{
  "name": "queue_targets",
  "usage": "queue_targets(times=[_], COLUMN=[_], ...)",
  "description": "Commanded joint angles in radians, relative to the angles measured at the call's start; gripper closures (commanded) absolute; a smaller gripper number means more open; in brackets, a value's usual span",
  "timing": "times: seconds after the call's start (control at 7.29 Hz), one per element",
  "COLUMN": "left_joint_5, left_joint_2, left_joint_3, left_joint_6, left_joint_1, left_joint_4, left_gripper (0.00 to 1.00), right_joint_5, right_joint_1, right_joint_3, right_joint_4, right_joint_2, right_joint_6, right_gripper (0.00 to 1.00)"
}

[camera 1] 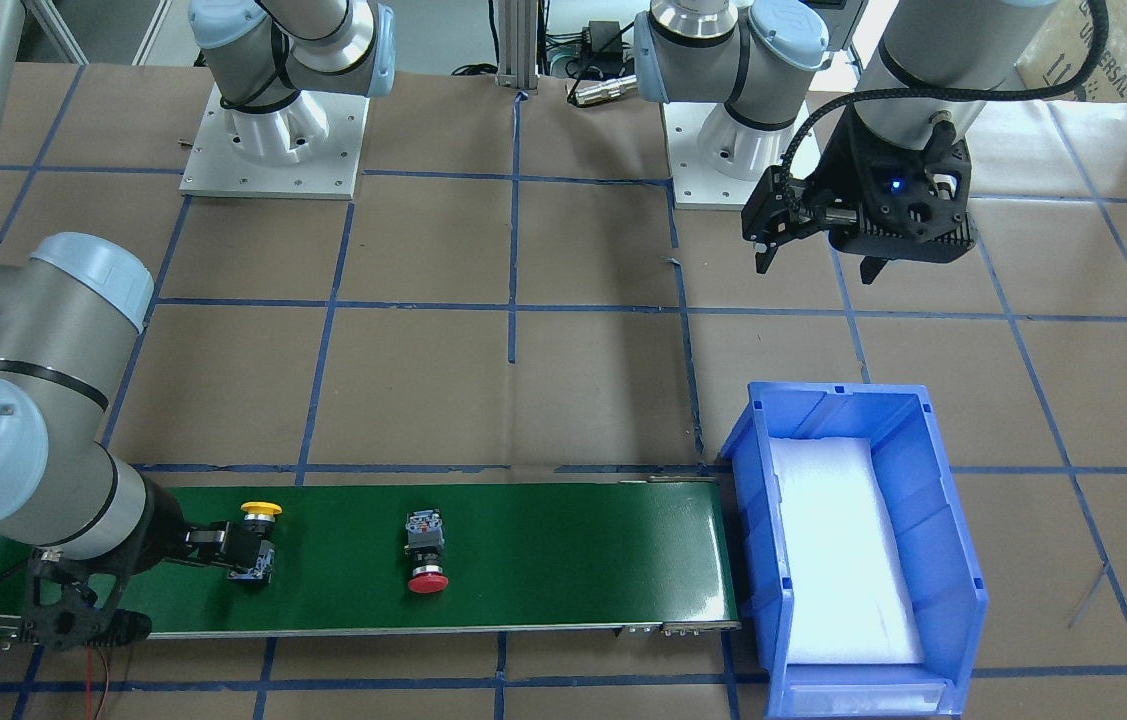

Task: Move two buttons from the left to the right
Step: 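Lower the right gripper onto the yellow button on the conveyor and grasp it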

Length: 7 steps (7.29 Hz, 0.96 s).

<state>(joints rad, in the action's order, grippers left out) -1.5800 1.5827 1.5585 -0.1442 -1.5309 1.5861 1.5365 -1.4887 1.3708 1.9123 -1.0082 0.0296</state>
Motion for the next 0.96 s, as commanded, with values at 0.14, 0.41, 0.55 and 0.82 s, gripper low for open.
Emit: queue_targets(times=[0.14,0.41,0.55,0.82], left_joint_5=[0.0,0.0,0.0,0.0], left_joint_2=[0.0,0.0,0.0,0.0], left_joint_3=[0.0,0.0,0.0,0.0], left_joint_6=[0.0,0.0,0.0,0.0], left_joint_1=[0.0,0.0,0.0,0.0], left_joint_4=[0.0,0.0,0.0,0.0], left_gripper=[0.0,0.0,0.0,0.0], right_joint_5=[0.008,0.008,0.008,0.01], right_joint_1=[-0.021,-0.019,-0.019,-0.013], right_joint_3=[-0.004,-0.007,-0.013,-0.022], right_joint_4=[-0.003,-0.006,-0.044,-0.055], right_joint_2=[0.049,0.053,0.048,0.04], right_joint_6=[-0.017,-0.017,-0.017,-0.011], right_gripper=[0.07,0.62,0.76,0.91])
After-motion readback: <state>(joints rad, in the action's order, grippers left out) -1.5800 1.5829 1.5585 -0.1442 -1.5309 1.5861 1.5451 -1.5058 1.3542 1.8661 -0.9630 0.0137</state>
